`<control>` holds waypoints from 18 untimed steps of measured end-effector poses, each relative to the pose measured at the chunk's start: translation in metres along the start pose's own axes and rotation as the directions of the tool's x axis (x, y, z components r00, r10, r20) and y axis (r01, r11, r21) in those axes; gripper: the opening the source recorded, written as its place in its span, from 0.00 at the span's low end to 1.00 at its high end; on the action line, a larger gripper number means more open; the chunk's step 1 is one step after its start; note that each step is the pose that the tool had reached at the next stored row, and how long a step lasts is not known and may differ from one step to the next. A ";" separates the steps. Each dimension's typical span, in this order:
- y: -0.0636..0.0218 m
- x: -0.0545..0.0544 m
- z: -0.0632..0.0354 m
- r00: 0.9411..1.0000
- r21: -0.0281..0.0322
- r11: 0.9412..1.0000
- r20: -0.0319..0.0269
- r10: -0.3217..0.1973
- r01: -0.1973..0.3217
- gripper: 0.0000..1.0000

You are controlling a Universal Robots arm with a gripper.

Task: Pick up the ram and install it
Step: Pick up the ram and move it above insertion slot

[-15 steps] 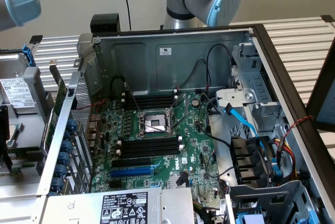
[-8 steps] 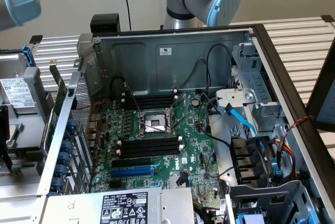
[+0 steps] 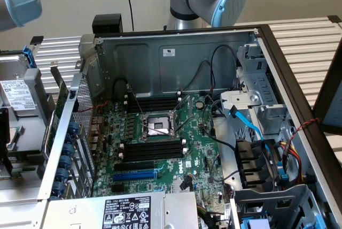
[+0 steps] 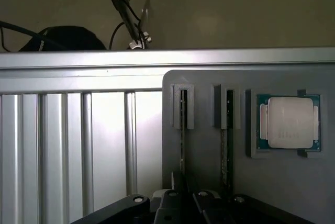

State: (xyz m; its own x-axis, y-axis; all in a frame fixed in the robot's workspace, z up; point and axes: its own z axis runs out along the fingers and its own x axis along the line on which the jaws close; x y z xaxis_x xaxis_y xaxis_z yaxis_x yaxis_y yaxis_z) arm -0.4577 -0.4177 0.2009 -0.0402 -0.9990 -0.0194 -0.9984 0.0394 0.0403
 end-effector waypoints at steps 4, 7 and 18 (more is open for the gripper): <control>0.0000 0.000 0.0000 1.000 0.000 1.000 0.000 0.009 -0.009 0.15; -0.0001 0.000 0.0000 1.000 0.000 1.000 0.001 0.014 -0.014 0.15; 0.0000 0.000 0.0000 1.000 0.000 1.000 0.001 0.014 -0.014 0.12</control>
State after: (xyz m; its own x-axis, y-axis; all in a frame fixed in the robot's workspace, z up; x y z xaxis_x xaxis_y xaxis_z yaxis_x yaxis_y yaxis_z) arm -0.4577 -0.4177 0.2009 -0.0544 -0.9983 -0.0195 -0.9978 0.0536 0.0402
